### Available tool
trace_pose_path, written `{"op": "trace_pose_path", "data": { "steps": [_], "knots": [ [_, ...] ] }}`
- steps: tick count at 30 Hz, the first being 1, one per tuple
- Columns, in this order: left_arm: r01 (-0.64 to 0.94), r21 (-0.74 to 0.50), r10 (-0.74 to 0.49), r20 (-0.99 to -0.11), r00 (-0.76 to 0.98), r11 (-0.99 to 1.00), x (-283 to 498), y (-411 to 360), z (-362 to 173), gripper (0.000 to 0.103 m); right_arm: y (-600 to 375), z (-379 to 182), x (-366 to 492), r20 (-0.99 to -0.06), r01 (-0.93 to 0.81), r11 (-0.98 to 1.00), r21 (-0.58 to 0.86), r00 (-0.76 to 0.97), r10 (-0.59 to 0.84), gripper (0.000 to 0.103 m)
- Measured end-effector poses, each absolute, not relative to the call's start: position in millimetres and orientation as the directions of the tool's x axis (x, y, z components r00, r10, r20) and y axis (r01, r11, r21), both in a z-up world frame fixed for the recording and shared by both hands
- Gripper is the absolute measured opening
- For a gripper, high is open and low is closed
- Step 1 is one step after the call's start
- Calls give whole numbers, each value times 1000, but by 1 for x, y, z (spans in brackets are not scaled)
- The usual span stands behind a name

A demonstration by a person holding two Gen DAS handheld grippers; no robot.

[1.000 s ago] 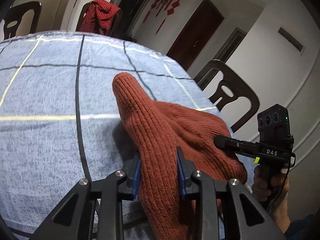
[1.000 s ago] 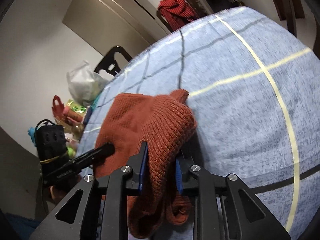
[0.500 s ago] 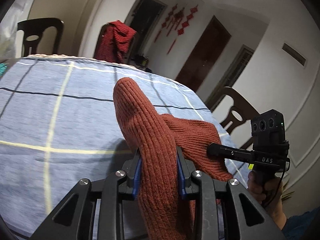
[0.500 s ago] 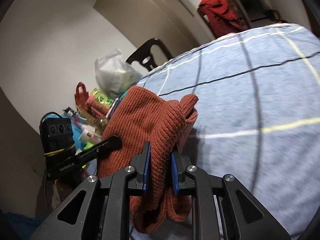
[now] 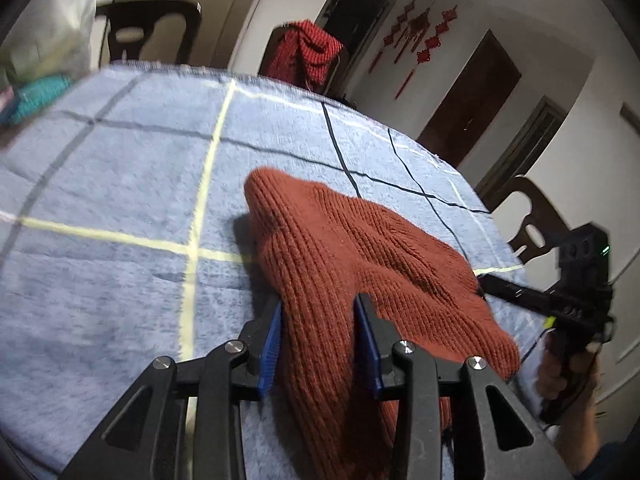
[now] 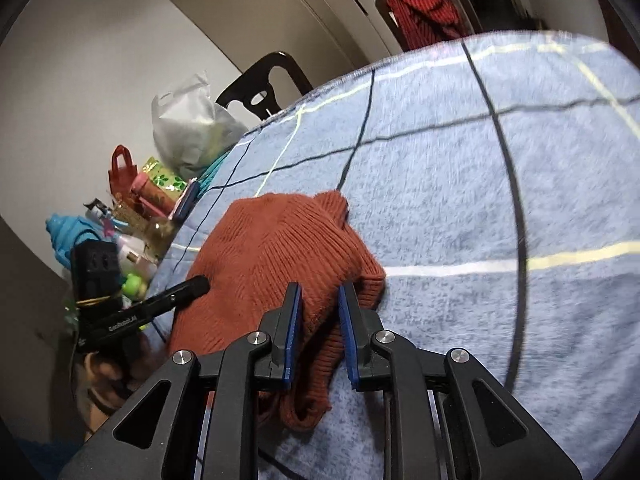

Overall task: Fold small clothes
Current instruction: 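Open both grippers and pull them back from the folded sweater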

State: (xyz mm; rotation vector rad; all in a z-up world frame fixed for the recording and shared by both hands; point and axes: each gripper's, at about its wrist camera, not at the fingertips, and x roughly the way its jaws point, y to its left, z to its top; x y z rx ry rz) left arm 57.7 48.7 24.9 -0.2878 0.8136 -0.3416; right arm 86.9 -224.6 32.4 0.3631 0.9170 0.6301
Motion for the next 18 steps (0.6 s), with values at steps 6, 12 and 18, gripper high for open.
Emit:
{"op": "trace_pose_path", "data": {
  "steps": [6,12,18],
  "knots": [
    [183,-223,-283,-618,734,958,18,31,54,39,-208,60,53,-629,-467,786,405,481,611,19],
    [219,-182,-285,-654,701,959,10,9,41,39,-186,45,34,-696,-546,794,267,461,551,19],
    [189,-164,-249,-669,700,968,11,7,41,39,-184,44,32,-715,-536,815,220,480,508,19]
  ]
}}
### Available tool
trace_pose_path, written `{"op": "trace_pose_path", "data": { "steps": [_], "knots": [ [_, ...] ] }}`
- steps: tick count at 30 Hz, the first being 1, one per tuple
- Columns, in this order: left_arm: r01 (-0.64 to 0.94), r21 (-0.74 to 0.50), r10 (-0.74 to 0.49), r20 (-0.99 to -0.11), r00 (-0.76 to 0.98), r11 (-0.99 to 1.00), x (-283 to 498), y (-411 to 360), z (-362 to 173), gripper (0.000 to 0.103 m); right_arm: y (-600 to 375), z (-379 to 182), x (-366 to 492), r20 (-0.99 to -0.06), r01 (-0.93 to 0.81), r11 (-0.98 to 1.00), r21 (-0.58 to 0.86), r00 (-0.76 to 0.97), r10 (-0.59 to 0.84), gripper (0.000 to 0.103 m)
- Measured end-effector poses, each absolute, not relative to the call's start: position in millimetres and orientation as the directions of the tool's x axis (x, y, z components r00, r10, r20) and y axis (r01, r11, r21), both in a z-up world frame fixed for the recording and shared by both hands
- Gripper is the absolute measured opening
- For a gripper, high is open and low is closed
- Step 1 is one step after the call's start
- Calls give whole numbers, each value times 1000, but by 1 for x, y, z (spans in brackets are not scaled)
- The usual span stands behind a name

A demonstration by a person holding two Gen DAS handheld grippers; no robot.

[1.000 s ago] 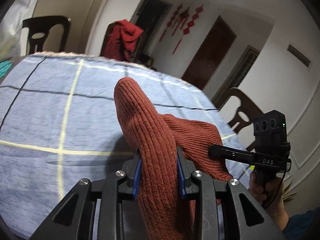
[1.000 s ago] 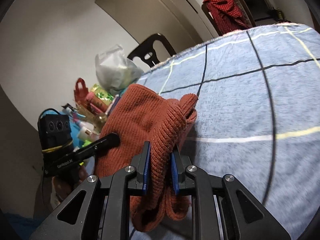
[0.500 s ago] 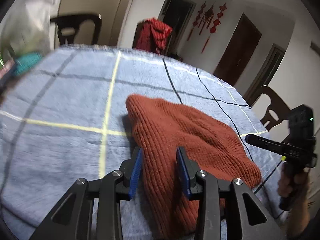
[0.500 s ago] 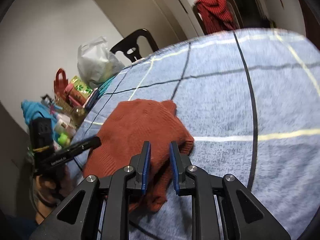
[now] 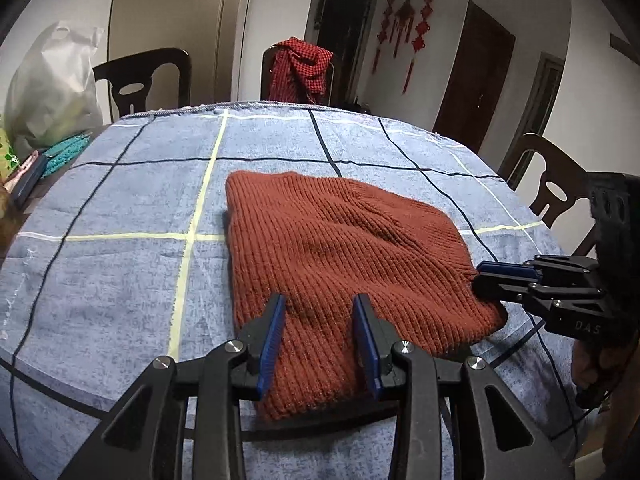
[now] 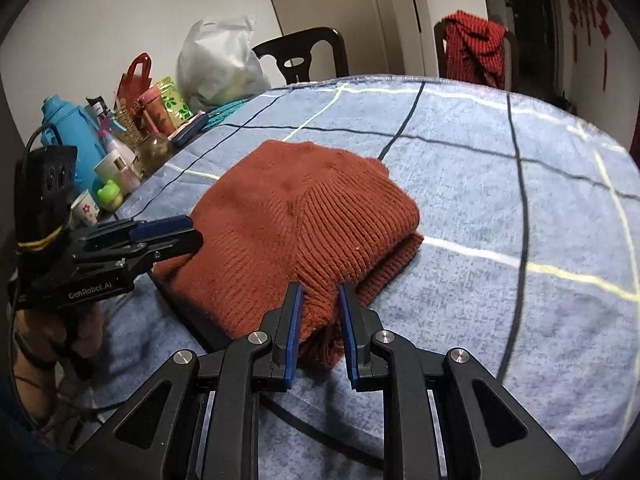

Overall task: Fold small clothes
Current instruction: 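Open both grippers and pull them back from the folded sweater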

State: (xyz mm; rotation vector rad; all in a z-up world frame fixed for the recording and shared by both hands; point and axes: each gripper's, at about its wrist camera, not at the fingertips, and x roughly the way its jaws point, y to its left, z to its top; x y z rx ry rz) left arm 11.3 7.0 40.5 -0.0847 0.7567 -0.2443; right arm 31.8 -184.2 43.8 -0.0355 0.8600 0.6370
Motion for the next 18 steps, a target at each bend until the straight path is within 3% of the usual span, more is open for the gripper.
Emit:
{"op": "trace_pose_path", "data": {
  "steps": [5,14,18],
  "knots": [
    [164,-133,-210,-688,695,977,-1,4,42,39,-179,54,17,-714,-551,823,139,520,469,19],
    [118,-105,-158,-700,696,987,-15,3,42,43,-182,54,3,-721,-540,831,130,524,453,19],
    [95,-93,-133,-708,693,991,-24,7,37,50,-183,49,-8,-744,-538,838,89,524,416,33]
  ]
}}
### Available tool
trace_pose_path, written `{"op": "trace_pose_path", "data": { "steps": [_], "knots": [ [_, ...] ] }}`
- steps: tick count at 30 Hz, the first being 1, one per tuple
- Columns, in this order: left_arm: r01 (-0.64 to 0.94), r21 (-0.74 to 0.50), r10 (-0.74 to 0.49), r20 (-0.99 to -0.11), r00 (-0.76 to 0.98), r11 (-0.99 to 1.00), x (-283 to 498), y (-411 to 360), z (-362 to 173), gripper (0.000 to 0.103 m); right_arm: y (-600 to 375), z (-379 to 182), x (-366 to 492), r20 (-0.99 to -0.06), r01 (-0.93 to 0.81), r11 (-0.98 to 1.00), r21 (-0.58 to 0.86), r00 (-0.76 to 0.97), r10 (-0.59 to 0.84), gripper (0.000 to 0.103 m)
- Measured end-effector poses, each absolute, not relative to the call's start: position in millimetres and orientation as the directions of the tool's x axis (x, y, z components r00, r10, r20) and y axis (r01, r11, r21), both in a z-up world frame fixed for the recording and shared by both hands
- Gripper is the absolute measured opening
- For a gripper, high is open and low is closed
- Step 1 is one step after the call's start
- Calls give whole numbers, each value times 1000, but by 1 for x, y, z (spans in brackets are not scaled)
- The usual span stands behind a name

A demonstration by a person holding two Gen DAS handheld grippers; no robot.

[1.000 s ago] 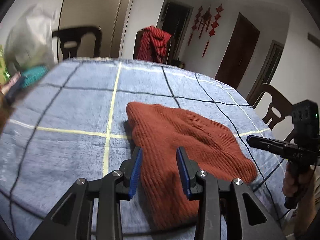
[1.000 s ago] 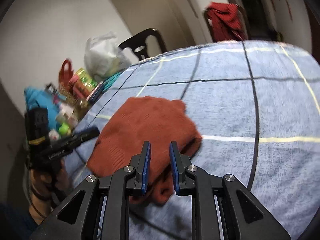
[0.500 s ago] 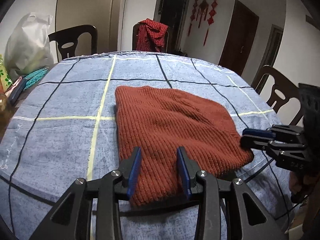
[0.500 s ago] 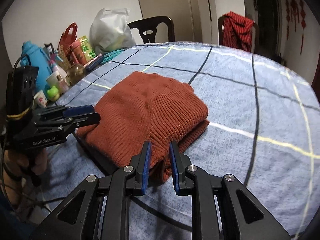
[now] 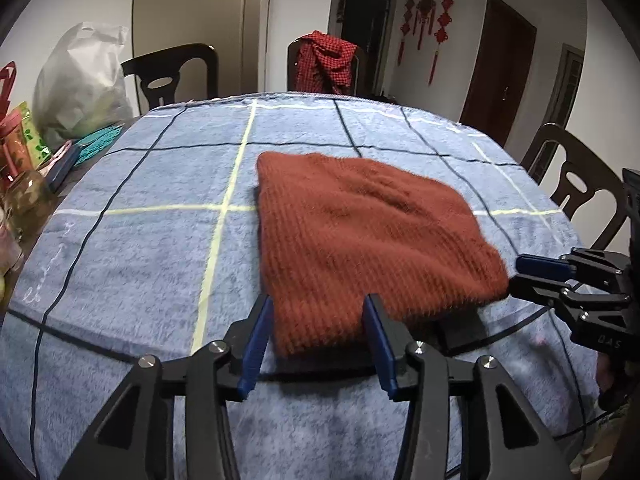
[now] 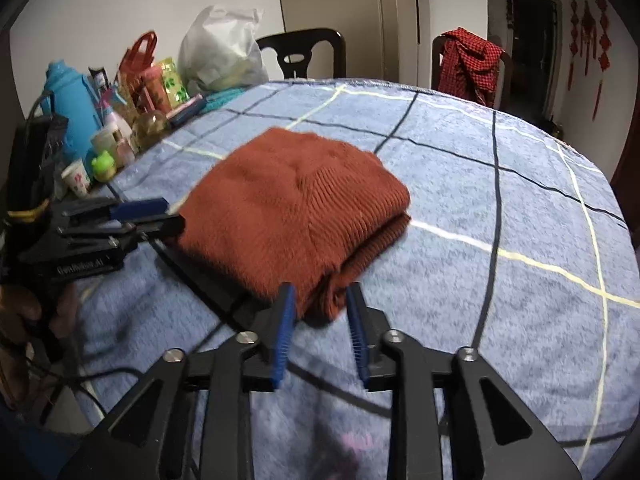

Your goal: Fold small clothes

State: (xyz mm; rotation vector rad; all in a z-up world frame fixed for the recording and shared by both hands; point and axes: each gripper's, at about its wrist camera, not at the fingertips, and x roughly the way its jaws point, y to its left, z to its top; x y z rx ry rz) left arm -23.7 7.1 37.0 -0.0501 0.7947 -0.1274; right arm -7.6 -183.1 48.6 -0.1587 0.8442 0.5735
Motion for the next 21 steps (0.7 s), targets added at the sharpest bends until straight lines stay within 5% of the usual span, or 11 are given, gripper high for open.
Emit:
{"op": "trace_pose_path", "data": {
  "steps": [8,21],
  "knots": [
    [63,-66,-91,-777,623,996,-30,11,8,53,-182,17,-14,-820,-516,857,6,488,300,35],
    [66,-49,-80,-766,638,997,-35,5,6,60,-191,14,-15,-800,-521,853,28,499,332,36]
  ]
}}
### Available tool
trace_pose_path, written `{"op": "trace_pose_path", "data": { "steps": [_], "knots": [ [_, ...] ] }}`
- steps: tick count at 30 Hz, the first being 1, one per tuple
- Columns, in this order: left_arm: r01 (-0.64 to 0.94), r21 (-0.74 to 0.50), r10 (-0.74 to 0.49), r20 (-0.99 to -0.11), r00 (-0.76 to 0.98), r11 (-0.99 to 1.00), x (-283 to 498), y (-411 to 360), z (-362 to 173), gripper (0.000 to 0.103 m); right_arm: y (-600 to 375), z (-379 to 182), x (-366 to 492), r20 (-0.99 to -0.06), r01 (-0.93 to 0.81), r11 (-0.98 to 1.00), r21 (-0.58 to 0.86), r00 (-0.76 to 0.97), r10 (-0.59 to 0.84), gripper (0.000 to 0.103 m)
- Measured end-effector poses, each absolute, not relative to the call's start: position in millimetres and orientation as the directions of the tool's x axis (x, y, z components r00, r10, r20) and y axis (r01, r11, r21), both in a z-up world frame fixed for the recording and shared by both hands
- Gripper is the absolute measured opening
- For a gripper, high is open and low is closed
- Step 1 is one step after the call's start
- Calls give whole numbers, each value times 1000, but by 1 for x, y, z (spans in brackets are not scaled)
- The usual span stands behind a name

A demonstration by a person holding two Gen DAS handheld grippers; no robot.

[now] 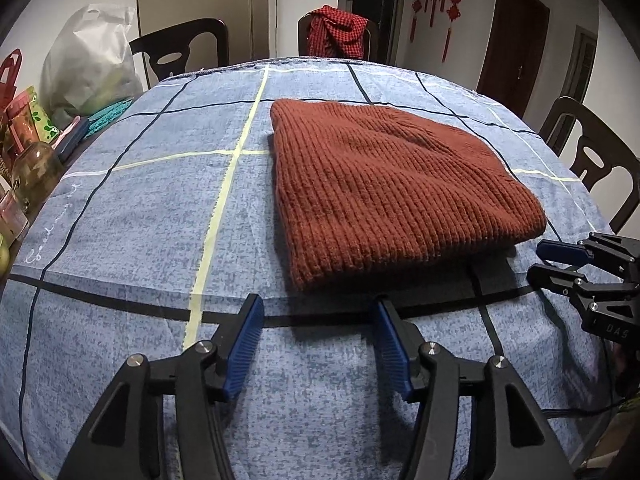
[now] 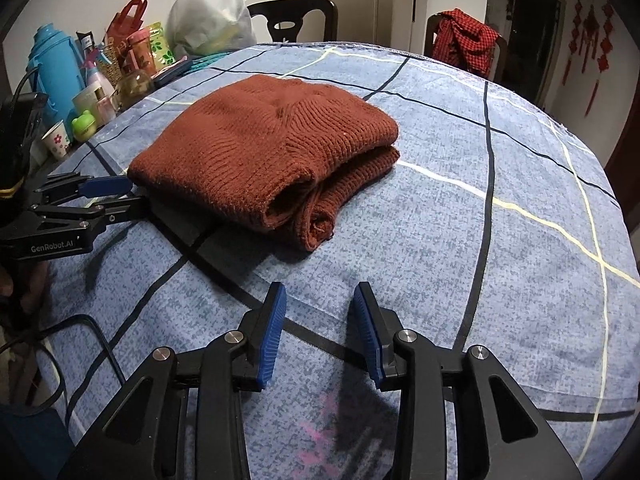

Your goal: Fold small clothes

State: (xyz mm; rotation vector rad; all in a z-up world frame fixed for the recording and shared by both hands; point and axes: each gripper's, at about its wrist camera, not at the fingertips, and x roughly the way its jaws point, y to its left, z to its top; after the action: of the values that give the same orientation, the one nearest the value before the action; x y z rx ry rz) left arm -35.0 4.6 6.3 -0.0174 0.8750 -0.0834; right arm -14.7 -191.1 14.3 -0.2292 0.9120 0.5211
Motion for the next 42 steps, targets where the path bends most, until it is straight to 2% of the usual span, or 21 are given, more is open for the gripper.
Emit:
{"op": "trace_pose_path", "data": {
  "steps": [8,42],
  "knots": [
    [71,-44,-79,-766,638,997,-34,3,6,64,-192,14,-15,-798,-523,852,36,498,340,37],
    [70,-37,-73,-767,637,997,-34,2,6,65,-192,14,-14,-798,-524,851,36,498,340,37]
  ]
}}
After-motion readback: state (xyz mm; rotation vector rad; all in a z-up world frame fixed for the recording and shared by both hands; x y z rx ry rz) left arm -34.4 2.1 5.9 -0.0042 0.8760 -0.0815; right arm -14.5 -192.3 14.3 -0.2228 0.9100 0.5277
